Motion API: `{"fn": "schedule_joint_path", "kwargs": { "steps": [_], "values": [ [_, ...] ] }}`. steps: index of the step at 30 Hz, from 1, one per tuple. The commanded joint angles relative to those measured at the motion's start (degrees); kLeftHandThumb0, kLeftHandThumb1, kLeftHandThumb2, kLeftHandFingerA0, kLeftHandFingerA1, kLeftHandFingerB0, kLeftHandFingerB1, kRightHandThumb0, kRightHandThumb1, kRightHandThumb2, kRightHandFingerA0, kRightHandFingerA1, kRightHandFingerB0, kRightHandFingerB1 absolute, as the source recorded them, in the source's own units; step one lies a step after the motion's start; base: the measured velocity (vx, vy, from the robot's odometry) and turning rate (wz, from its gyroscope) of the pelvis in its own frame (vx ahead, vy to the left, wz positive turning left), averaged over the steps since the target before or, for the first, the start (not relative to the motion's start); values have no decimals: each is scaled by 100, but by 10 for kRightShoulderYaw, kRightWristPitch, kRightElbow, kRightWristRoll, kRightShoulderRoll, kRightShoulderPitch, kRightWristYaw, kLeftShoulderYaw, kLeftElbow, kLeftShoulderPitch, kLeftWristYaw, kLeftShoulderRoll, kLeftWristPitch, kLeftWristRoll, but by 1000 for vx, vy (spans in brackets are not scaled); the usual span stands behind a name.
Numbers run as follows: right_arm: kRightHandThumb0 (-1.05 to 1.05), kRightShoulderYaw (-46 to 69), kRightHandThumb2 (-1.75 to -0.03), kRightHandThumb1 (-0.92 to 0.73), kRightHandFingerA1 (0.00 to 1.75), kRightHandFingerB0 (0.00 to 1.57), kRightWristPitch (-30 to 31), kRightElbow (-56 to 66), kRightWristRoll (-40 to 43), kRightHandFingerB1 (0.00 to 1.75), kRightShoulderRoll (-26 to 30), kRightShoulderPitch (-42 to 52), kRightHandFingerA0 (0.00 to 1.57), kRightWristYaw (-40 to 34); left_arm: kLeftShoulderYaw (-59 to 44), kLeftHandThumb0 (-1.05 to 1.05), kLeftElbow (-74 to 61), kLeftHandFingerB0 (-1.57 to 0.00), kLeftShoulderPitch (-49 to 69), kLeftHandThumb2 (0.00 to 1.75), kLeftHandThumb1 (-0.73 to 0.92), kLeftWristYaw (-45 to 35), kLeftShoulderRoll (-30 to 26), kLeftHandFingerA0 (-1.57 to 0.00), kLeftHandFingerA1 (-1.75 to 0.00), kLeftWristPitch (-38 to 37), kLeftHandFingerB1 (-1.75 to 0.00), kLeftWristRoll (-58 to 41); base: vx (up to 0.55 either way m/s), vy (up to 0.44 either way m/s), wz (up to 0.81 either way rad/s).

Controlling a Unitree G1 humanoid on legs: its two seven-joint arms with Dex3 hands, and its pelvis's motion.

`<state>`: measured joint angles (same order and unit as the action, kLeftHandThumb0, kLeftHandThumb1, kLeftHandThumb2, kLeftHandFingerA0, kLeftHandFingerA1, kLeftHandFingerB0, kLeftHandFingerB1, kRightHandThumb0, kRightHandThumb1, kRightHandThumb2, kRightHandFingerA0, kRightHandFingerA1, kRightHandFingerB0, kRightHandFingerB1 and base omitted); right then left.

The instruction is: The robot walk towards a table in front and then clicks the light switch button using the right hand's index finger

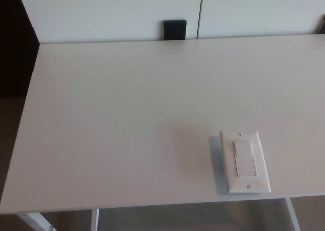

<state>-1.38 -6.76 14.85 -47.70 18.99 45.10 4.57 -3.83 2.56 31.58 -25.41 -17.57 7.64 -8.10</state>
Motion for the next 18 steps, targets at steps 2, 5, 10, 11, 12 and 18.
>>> {"fn": "schedule_joint_path", "kwargs": {
  "steps": [2, 5, 10, 11, 12, 18],
  "values": [
    [-54, 0, -73, -55, 50, 14, -43, -146, 137, 44, 6, -70, 13, 34, 1, -15, 5, -52, 5, 57, 57, 9, -2, -56, -45, -29, -40, 15, 0, 0, 0],
    [-53, 2, -72, -55, 50, 14, -53, -162, 182, 44, 5, -75, 13, 62, 0, -16, 7, -52, 12, 56, 56, 12, 1, -57, -44, -34, -39, 16, 0, 0, 0],
    [-53, 0, -74, -56, 51, 12, -80, -184, 227, 44, -7, -81, 15, 68, -6, -16, 15, -53, 9, 56, 55, 21, -2, -59, -44, -41, -39, 22, 0, 0, 0],
    [-53, 3, -74, -56, 51, 12, -82, -186, 240, 44, -11, -80, 14, 71, -7, -15, 15, -52, 7, 56, 55, 21, -4, -59, -44, -38, -39, 23, 0, 0, 0],
    [-54, 3, -75, -57, 52, 11, -83, -186, 243, 44, -13, -74, 14, 70, -6, -15, 19, -51, 8, 56, 56, 18, -6, -58, -44, -43, -39, 23, 0, 0, 0],
    [-53, 9, -74, -58, 52, 9, -92, -194, 271, 44, -14, -73, 14, 74, -5, -15, 26, -52, 10, 56, 55, 21, -7, -59, -44, -54, -39, 29, 0, 0, 0]
  ]
}}
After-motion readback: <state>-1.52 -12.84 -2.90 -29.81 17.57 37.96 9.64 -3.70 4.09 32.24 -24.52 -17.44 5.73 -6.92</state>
